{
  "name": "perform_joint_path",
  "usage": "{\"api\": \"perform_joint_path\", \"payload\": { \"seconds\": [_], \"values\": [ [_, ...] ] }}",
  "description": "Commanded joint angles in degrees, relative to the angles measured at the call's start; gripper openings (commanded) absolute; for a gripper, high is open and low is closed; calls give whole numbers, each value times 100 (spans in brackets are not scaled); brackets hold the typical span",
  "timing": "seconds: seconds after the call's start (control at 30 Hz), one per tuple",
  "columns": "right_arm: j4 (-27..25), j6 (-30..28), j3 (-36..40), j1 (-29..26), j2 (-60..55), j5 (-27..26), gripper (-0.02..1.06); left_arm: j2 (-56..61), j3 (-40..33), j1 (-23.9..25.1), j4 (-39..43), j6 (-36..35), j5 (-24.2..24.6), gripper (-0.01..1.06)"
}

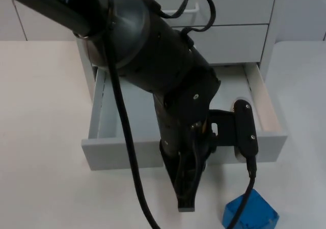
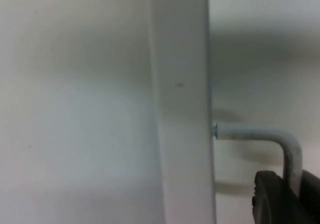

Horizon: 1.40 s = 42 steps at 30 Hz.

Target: Open the drawer with the left hand, place the block into the drawer with the right hand, then close the drawer with the left hand.

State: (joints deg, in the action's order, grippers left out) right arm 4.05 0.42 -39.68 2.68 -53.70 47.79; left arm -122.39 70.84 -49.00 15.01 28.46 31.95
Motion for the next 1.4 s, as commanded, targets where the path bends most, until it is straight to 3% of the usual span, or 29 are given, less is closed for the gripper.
{"api": "perform_joint_path", "payload": {
  "seconds": [0.0, 0.27, 0.43, 0.47, 0.57, 0.87, 1.37],
  "values": [
    [-20, 18, -31, -19, 0, -49, 105, -27, -92, -66, -156, 220, 204, 0],
    [-20, 18, -31, -19, 0, -49, 105, -27, -92, -66, -140, 279, 95, 3],
    [-17, 18, -31, -19, 0, -59, 105, 11, -92, -66, -285, 268, -85, 39],
    [-17, 18, -31, -19, 0, -59, 105, 11, -92, -66, -285, 268, -85, 39],
    [-17, 18, -31, -19, 0, -59, 105, 11, -92, -66, -298, 268, -98, 56],
    [-28, 18, -31, -19, 0, -59, 105, 11, -92, -66, -341, 192, -218, 57],
    [-62, 18, -31, -19, 0, -59, 105, 541, -92, -66, -294, 172, 140, 57]
  ]
}}
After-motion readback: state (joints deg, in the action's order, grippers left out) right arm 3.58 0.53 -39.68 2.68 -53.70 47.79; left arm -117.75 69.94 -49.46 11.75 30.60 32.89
